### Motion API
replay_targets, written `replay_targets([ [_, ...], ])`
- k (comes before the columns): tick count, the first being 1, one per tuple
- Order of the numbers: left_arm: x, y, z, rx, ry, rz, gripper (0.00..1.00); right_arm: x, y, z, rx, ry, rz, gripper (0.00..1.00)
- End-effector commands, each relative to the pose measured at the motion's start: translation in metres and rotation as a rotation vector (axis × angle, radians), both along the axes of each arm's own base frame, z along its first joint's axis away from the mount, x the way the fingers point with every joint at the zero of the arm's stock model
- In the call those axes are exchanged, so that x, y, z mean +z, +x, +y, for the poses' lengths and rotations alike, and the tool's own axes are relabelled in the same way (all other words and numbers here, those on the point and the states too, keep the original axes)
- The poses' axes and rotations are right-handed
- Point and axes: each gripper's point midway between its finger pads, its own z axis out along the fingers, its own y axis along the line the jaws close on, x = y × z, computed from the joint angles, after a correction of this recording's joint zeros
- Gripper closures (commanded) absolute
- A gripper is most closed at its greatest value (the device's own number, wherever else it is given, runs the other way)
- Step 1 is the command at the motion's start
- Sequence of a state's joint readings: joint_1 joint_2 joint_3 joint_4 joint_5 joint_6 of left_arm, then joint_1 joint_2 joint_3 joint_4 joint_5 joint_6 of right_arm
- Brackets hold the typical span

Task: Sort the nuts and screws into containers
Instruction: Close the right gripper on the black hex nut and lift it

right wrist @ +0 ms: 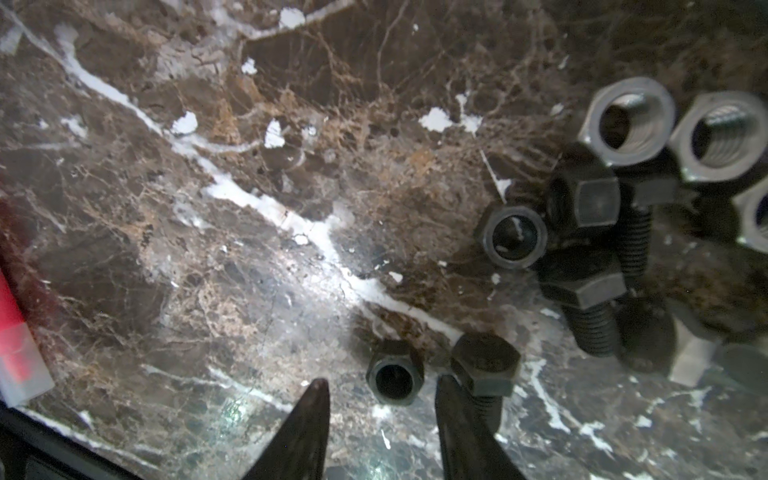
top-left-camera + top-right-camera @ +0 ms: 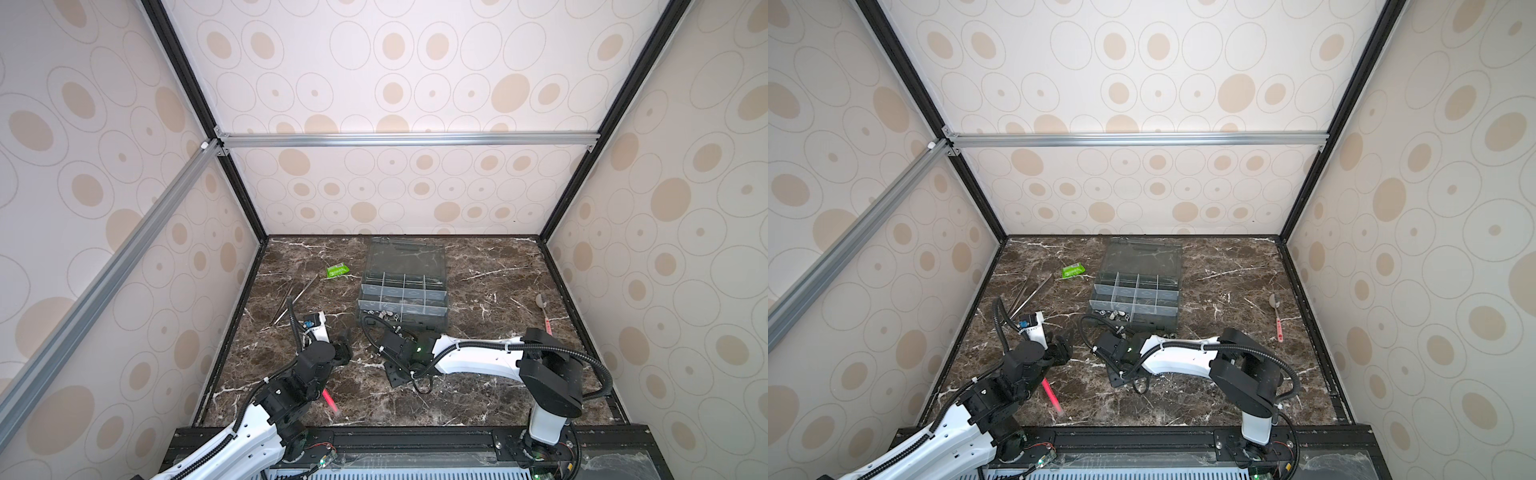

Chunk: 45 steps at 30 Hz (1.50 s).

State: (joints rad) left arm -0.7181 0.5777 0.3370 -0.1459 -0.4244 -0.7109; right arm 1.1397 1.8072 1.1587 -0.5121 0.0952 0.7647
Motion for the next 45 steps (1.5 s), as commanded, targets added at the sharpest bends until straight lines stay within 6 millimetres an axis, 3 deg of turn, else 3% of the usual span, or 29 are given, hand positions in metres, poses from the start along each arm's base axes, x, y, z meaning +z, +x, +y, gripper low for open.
replay_targets([
  [1,-0.001,0.001,0.002,0.02,-0.018,0.003,0.35,-0.004,0.002,-0.001,-0.032,-0.033,-0.005,0.55],
  [23,-0.005,-0.002,0.0,0.004,-0.052,0.009,0.35,-0.017,0.002,-0.005,-0.062,-0.098,0.019,0.62],
  [36,-0.01,-0.003,-0.002,0.001,-0.068,0.018,0.35,-0.022,0.001,-0.007,-0.055,-0.121,0.029,0.7],
  [45,-0.011,-0.003,-0.001,0.006,-0.067,0.016,0.35,-0.012,0.005,-0.002,-0.042,-0.085,-0.001,0.75],
])
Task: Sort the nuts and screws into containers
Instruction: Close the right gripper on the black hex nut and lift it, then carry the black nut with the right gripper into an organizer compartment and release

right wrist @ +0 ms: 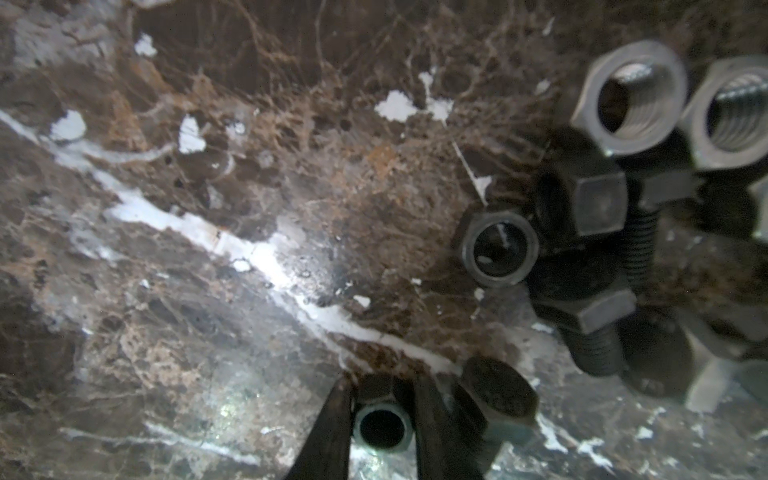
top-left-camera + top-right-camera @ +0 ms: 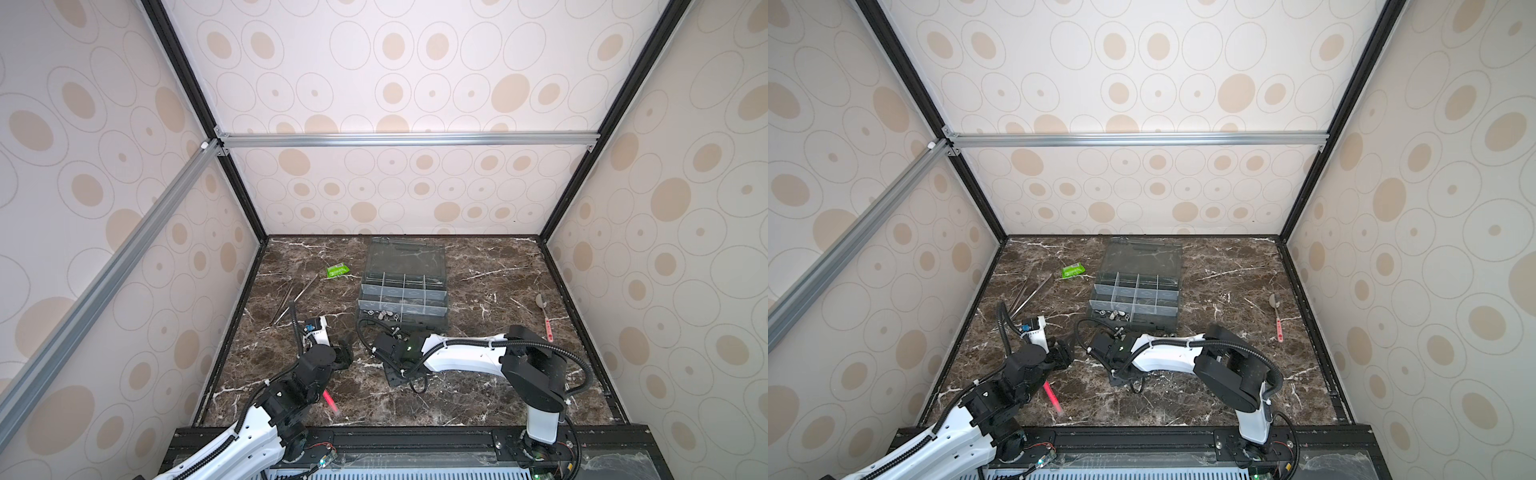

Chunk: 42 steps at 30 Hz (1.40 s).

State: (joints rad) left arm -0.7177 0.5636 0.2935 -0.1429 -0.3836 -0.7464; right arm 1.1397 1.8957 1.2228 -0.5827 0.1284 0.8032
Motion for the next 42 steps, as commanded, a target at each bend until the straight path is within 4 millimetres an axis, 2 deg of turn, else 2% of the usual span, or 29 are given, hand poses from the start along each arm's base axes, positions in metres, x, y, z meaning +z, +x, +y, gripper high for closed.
replay_targets([
  [1,0.008,0.003,0.002,0.031,-0.04,-0.024,0.35,0.009,0.002,0.003,0.008,0.01,-0.026,0.75],
  [6,0.012,0.005,-0.001,0.026,-0.068,-0.036,0.35,0.034,0.016,0.001,0.021,0.045,-0.065,0.76],
  [9,0.012,0.006,-0.005,0.018,-0.08,-0.033,0.35,0.059,0.035,-0.005,0.011,0.091,-0.109,0.75],
  [14,0.01,0.009,-0.014,-0.01,-0.093,-0.018,0.36,0.105,0.077,-0.026,-0.036,0.157,-0.202,0.76],
  [18,0.009,0.012,-0.022,-0.036,-0.1,-0.006,0.36,0.12,0.111,-0.055,-0.098,0.152,-0.25,0.75],
  [23,0.003,0.014,-0.036,-0.077,-0.119,0.024,0.37,0.108,0.141,-0.089,-0.179,0.119,-0.235,0.75],
  [27,-0.004,0.015,-0.043,-0.1,-0.128,0.051,0.37,0.093,0.153,-0.1,-0.216,0.116,-0.207,0.75],
  [37,-0.014,0.018,-0.057,-0.142,-0.135,0.09,0.39,0.063,0.172,-0.096,-0.234,0.112,-0.143,0.74],
  [42,-0.017,0.018,-0.061,-0.16,-0.14,0.102,0.39,0.057,0.174,-0.092,-0.236,0.112,-0.129,0.67],
])
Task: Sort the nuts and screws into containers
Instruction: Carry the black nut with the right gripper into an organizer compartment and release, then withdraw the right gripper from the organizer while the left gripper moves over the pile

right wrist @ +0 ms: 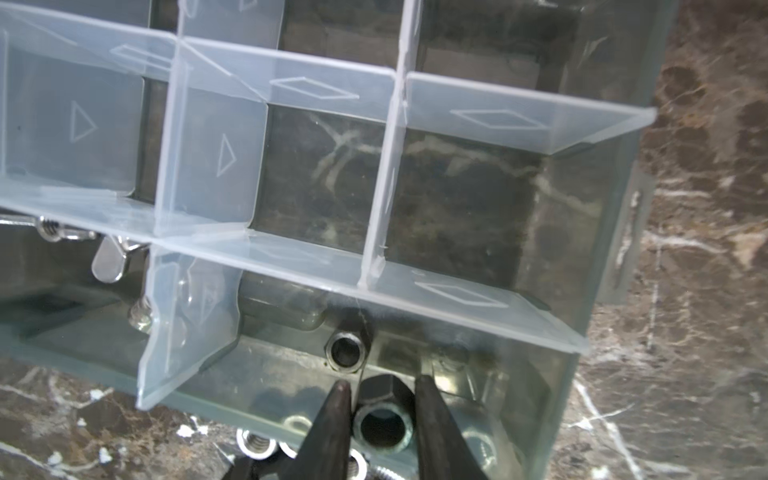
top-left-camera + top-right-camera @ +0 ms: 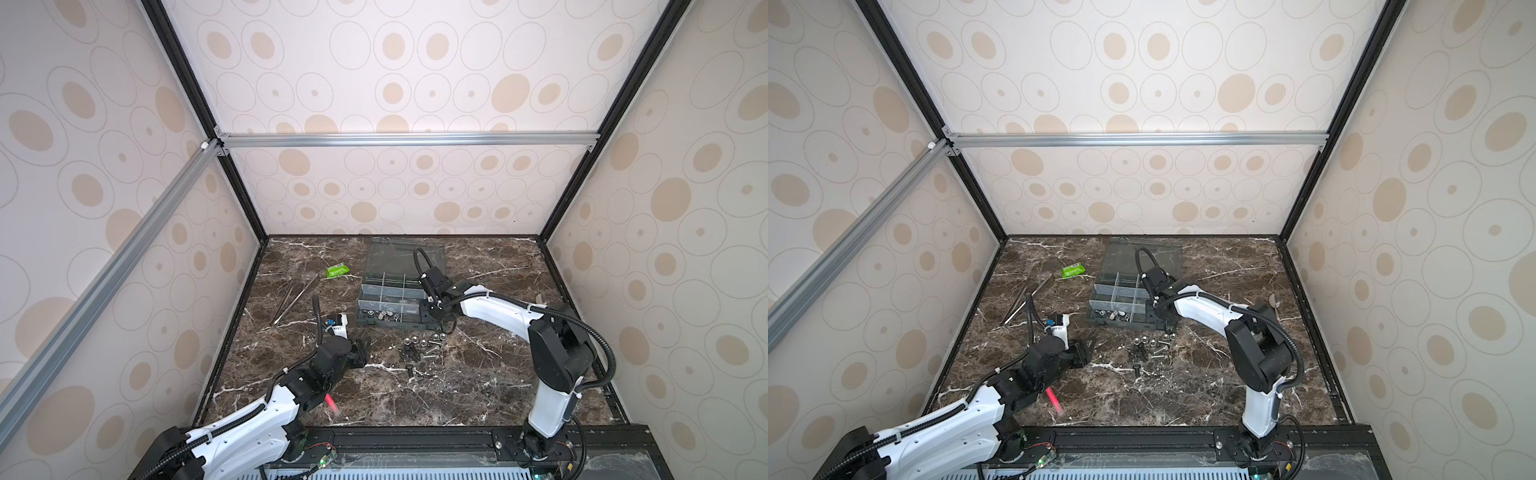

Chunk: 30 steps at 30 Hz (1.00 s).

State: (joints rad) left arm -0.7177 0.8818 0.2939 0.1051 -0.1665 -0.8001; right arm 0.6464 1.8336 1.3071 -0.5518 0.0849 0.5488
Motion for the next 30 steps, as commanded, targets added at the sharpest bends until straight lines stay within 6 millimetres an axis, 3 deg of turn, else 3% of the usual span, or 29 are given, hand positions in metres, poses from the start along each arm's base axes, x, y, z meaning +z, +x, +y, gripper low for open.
replay_targets([
  [1,0.019,0.008,-0.007,0.005,-0.06,-0.032,0.39,0.004,0.008,0.005,0.002,0.016,-0.009,0.65],
  [7,0.018,0.008,-0.009,-0.001,-0.061,-0.029,0.39,0.007,0.007,0.003,-0.003,0.01,-0.009,0.56],
  [21,0.017,0.009,-0.019,-0.042,-0.074,-0.022,0.4,0.04,-0.001,-0.007,-0.029,0.051,-0.072,0.53],
  [30,0.008,0.014,-0.034,-0.12,0.018,0.028,0.41,0.051,-0.022,-0.021,-0.082,0.087,-0.073,0.53],
])
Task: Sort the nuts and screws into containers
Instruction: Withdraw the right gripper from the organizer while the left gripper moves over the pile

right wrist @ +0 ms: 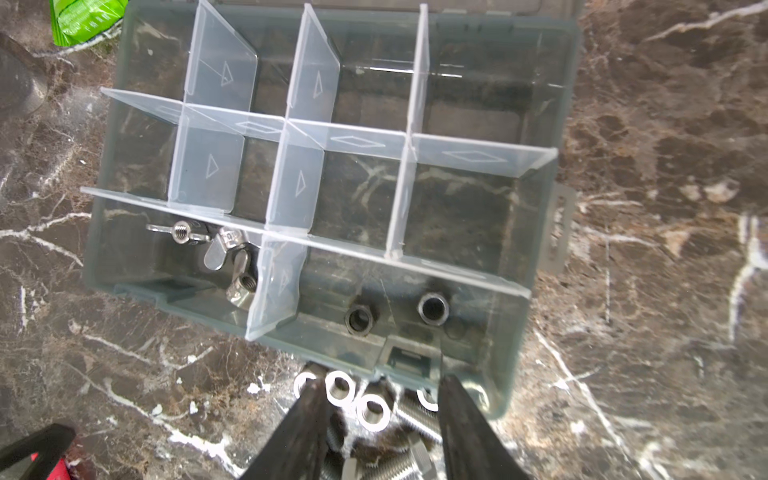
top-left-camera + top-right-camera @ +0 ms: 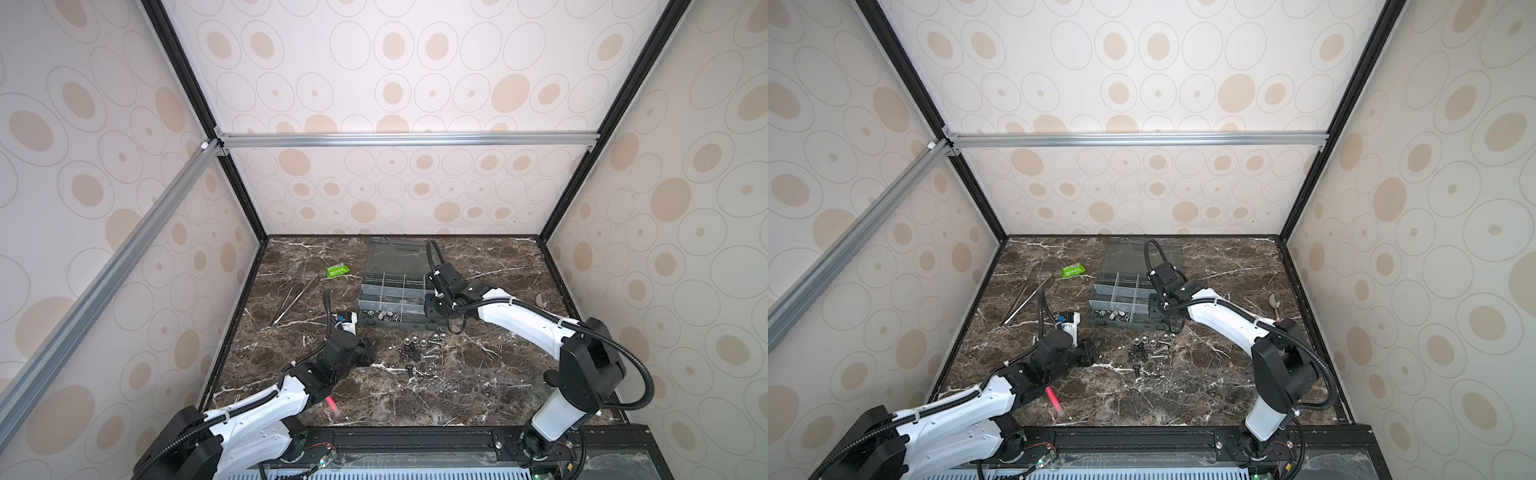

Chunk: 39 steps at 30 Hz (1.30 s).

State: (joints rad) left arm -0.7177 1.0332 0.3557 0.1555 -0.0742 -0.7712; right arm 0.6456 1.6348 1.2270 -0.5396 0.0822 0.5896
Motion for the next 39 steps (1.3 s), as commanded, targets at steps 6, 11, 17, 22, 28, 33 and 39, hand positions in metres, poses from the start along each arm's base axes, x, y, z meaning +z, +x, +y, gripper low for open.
replay_targets([
  [6,0.003,0.003,-0.017,-0.109,0.065,0.029,0.43,-0.008,-0.022,-0.018,-0.07,0.012,0.046,0.53],
  [11,-0.003,0.004,-0.025,-0.142,0.062,0.029,0.45,-0.01,-0.029,-0.02,-0.069,0.024,0.046,0.53],
  [17,-0.007,0.004,-0.036,-0.175,0.074,0.045,0.46,-0.003,-0.038,-0.03,-0.048,-0.008,0.041,0.53],
  [22,-0.01,-0.002,-0.04,-0.203,0.108,0.069,0.47,-0.003,-0.045,-0.038,-0.079,0.009,0.025,0.53],
  [28,-0.012,-0.008,-0.044,-0.24,0.121,0.074,0.49,-0.012,-0.054,-0.04,-0.104,0.04,0.045,0.53],
  [33,-0.022,-0.01,-0.05,-0.258,0.165,0.086,0.5,-0.01,-0.059,-0.044,-0.108,0.027,0.039,0.53],
  [39,-0.027,-0.013,-0.066,-0.311,0.224,0.088,0.5,-0.012,-0.067,-0.051,-0.127,0.029,0.04,0.53],
])
